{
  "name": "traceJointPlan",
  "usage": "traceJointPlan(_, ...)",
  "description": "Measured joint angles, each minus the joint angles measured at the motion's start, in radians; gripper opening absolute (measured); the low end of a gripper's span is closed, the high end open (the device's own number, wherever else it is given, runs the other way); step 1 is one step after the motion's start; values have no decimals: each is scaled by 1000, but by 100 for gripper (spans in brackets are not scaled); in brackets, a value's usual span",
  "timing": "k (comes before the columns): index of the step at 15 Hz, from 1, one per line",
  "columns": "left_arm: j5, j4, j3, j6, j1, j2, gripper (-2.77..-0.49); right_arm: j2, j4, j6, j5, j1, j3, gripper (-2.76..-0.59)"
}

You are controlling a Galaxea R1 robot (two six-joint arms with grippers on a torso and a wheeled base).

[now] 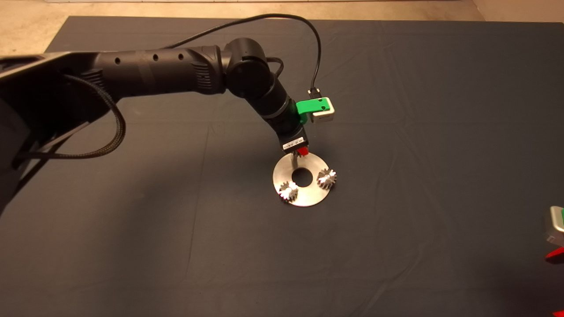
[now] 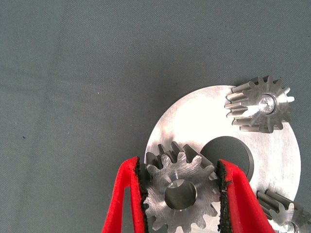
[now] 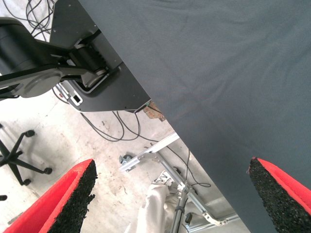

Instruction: Install three planetary gears onto the carrier pins

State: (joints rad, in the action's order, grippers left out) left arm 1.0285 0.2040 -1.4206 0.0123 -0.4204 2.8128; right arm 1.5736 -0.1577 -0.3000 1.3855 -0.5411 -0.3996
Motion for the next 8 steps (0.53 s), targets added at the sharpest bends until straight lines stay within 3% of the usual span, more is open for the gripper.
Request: traceJointPlan(8,0,0,0,4,0,-6,-271,0,0,0,-1,0,0,-102)
